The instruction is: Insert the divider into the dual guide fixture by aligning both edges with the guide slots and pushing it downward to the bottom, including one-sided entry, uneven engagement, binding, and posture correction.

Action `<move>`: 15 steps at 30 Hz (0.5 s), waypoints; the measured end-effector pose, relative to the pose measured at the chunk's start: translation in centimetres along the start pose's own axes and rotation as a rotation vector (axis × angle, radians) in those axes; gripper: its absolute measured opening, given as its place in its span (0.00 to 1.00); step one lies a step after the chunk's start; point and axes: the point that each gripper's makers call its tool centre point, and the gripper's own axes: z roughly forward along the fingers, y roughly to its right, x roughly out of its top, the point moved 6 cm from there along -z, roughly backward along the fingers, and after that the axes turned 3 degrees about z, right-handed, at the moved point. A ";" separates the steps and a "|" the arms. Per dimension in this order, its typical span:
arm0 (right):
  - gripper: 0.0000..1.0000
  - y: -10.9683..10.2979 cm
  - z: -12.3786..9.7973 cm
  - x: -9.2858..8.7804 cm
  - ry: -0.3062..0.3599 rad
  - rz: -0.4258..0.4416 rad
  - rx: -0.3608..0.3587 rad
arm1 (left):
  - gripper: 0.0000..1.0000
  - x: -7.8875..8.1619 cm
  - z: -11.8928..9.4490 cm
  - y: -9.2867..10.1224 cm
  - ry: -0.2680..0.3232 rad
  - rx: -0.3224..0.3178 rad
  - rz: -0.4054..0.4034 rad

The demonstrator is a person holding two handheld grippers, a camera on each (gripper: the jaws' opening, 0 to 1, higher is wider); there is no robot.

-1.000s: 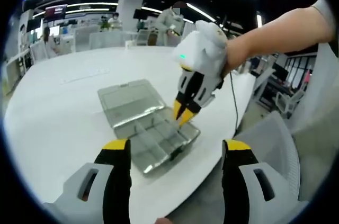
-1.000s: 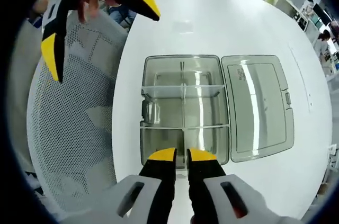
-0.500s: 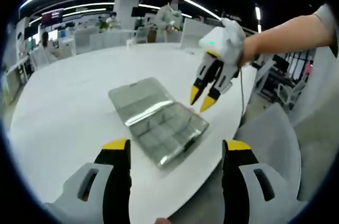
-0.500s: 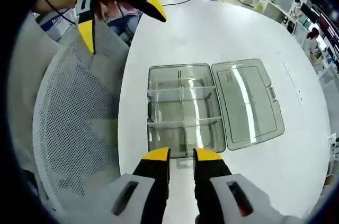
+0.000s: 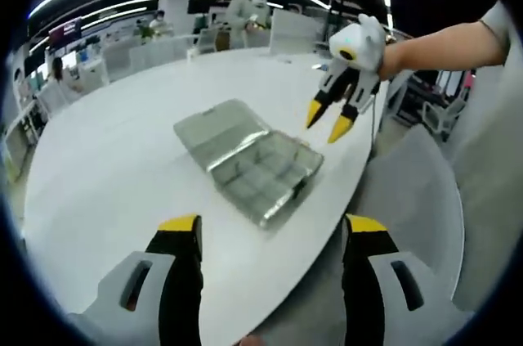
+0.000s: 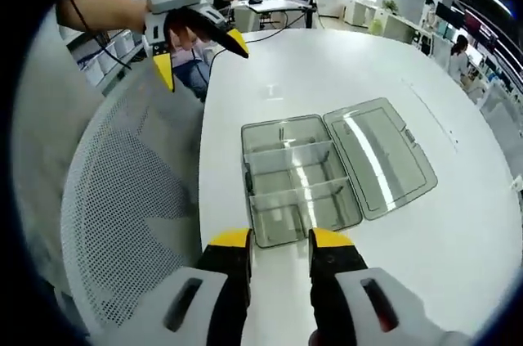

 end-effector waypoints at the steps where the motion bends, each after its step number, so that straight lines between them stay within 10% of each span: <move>1: 0.24 -0.1 -0.1 -0.1 0.014 0.004 -0.006 | 0.67 0.0 -0.1 -0.1 -0.002 -0.003 0.003; 15: 0.32 -1.6 -0.6 -1.1 0.141 0.103 -0.055 | 0.65 -1.8 0.4 -2.6 -0.099 -0.042 0.093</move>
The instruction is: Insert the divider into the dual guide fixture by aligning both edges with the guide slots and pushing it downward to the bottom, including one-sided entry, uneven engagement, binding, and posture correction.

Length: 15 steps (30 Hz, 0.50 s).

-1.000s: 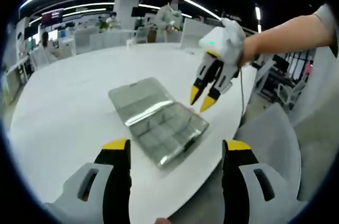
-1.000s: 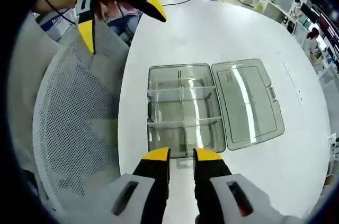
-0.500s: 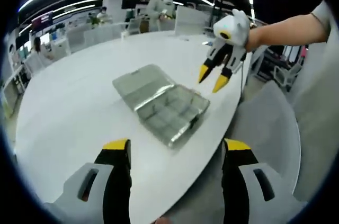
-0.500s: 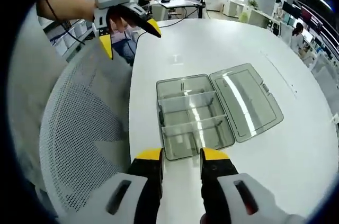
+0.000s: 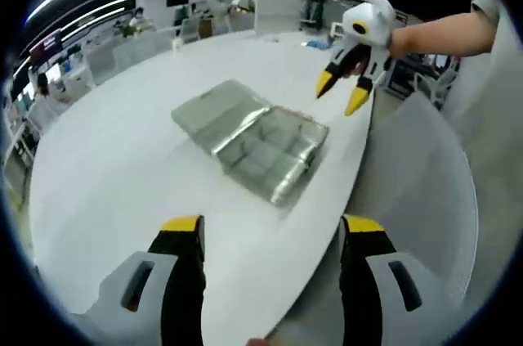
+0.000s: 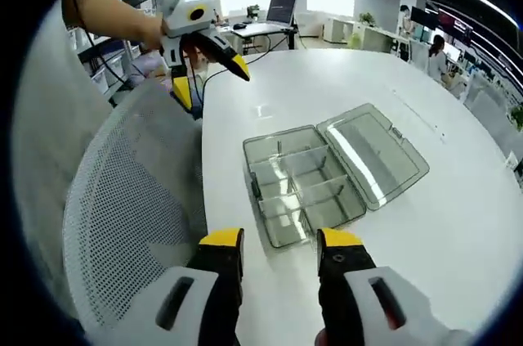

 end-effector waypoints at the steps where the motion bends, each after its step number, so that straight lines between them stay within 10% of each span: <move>1: 0.33 -0.1 -0.1 -0.1 0.007 0.005 -0.006 | 0.65 -0.2 0.1 -0.2 -0.005 -0.002 0.005; 15: 0.35 -1.5 -0.2 -1.3 0.045 0.073 -0.026 | 0.61 -2.2 0.9 -3.4 -0.077 -0.006 0.085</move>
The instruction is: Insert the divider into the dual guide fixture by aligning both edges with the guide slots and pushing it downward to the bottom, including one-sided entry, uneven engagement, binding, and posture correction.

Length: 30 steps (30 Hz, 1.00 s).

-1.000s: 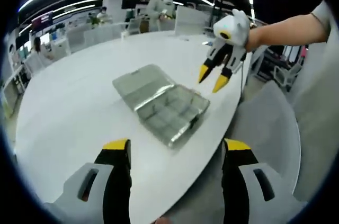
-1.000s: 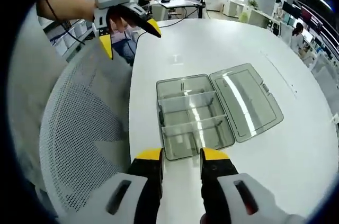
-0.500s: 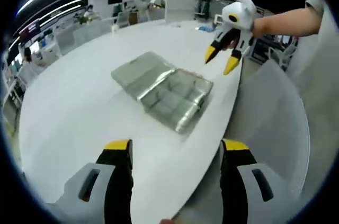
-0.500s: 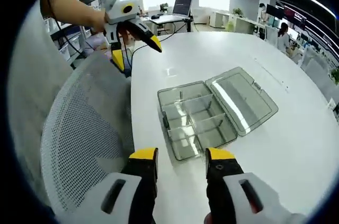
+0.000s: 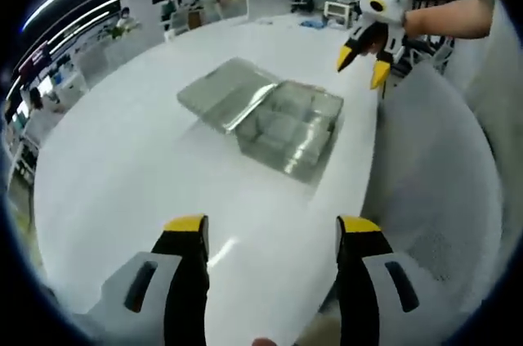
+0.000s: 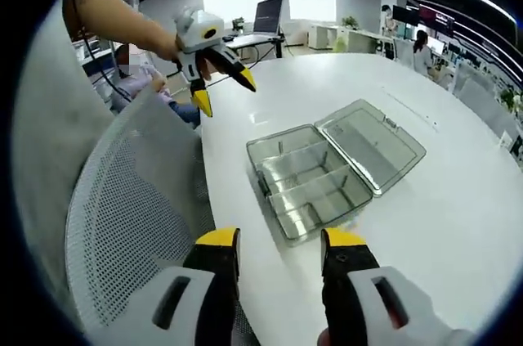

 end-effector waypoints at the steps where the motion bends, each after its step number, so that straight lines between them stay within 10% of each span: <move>1: 0.36 -0.1 0.0 -0.1 0.001 0.004 0.001 | 0.61 -0.1 0.0 -0.2 -0.001 0.002 0.000; 30: 0.38 -1.8 -0.3 -1.3 -0.017 0.056 0.014 | 0.53 -3.8 2.9 -4.7 -0.128 0.003 0.096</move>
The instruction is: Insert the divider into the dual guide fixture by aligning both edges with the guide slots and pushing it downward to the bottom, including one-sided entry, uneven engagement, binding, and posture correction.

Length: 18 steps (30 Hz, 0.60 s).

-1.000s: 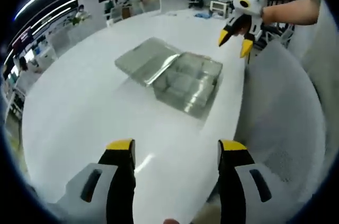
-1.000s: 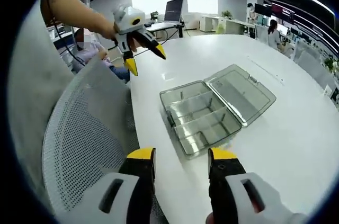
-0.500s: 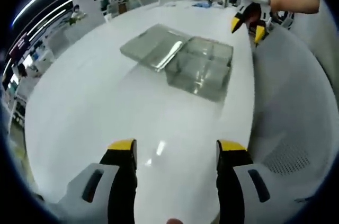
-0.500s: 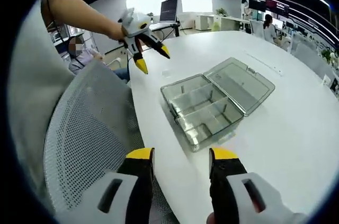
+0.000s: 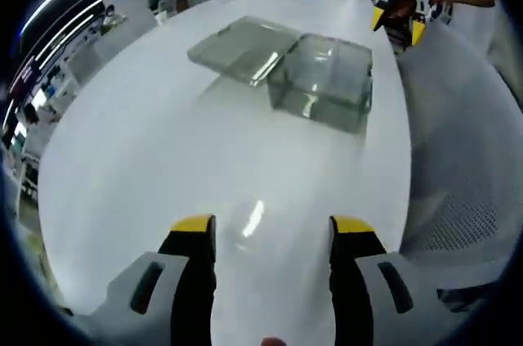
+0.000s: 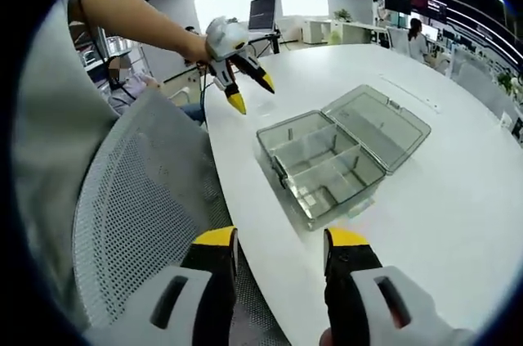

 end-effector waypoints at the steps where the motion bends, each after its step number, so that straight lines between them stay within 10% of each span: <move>1: 0.38 0.0 0.0 0.0 0.000 0.000 0.000 | 0.53 -0.2 0.2 -0.2 -0.003 -0.001 0.001; 18: 0.38 -0.5 -0.1 0.9 -0.010 -0.018 0.013 | 0.45 -0.5 0.7 -1.1 -0.011 -0.027 0.038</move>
